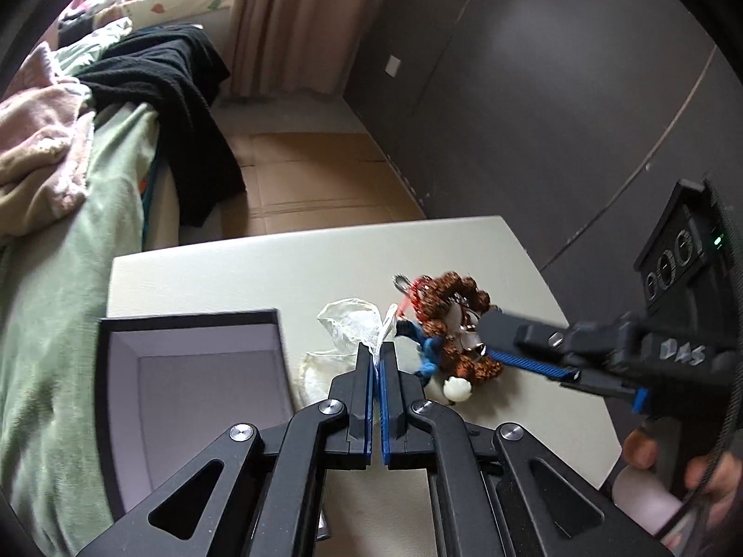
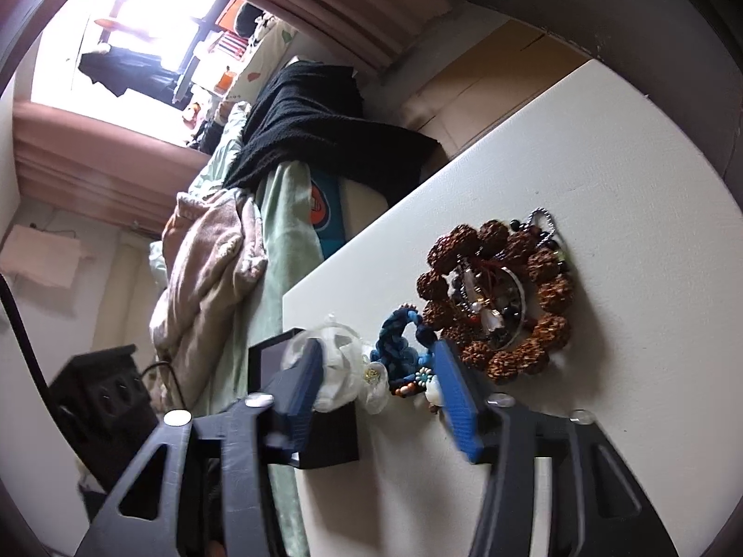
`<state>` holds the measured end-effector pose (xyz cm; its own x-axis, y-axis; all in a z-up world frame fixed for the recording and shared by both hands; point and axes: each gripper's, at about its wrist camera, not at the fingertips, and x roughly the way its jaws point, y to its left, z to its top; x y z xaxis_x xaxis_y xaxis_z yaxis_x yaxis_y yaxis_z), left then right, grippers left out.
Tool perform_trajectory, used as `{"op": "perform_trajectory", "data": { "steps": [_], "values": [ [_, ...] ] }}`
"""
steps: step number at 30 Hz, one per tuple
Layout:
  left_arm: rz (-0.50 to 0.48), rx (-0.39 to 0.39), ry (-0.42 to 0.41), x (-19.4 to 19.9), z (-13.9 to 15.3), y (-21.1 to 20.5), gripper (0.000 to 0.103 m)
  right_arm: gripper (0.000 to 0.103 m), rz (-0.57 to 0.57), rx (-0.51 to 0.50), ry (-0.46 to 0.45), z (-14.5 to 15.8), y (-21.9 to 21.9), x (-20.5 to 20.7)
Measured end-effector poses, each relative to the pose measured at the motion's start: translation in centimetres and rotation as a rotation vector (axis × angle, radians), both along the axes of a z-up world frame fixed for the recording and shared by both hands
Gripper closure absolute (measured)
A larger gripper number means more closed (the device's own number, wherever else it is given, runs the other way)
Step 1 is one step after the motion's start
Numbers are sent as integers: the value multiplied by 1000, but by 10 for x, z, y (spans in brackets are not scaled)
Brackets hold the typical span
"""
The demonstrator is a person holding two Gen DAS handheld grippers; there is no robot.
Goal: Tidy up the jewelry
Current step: 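Lift the white flower ornament with the left gripper while the right gripper grasps the blue braided bracelet, then carry the white flower ornament into the black box and open the left gripper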
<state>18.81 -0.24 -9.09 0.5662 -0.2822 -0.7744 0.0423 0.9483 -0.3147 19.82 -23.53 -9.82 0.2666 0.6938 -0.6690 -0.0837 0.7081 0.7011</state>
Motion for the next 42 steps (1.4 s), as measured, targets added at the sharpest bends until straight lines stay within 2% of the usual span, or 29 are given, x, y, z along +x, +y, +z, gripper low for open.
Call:
{"op": "perform_trajectory", "data": {
  "steps": [8,14,17,20,25,30,31,32,33,36,42],
  "values": [
    [65,-39,-52,-11,21,34,102,63,33,-86,37,-15,23,0],
    [84,-58,-71,-17,29,50,102,63,44,-200,50,-24,38,-1],
    [91,-67,-76,-17,31,53,102,63,29,-237,69,-32,41,-1],
    [97,-72,-83,-17,33,57,102,63,13,-272,50,-31,45,-1],
    [115,-75,-86,-19,34,66,102,63,-34,-320,69,-31,39,-3],
    [126,-76,-88,-22,34,68,102,63,-79,-296,73,-36,34,3],
    [127,-76,-88,-22,33,69,102,66,-81,-297,69,-36,34,3],
    [129,-75,-87,-22,33,69,102,88,-83,-293,65,-36,35,3],
    [130,-75,-87,-22,33,70,102,95,-77,-280,65,-36,35,3],
    [141,-78,-89,-25,36,76,102,95,-64,-245,55,-33,38,1],
    [166,-76,-109,-34,46,87,102,95,-12,-145,-71,3,49,-9]
  ]
}}
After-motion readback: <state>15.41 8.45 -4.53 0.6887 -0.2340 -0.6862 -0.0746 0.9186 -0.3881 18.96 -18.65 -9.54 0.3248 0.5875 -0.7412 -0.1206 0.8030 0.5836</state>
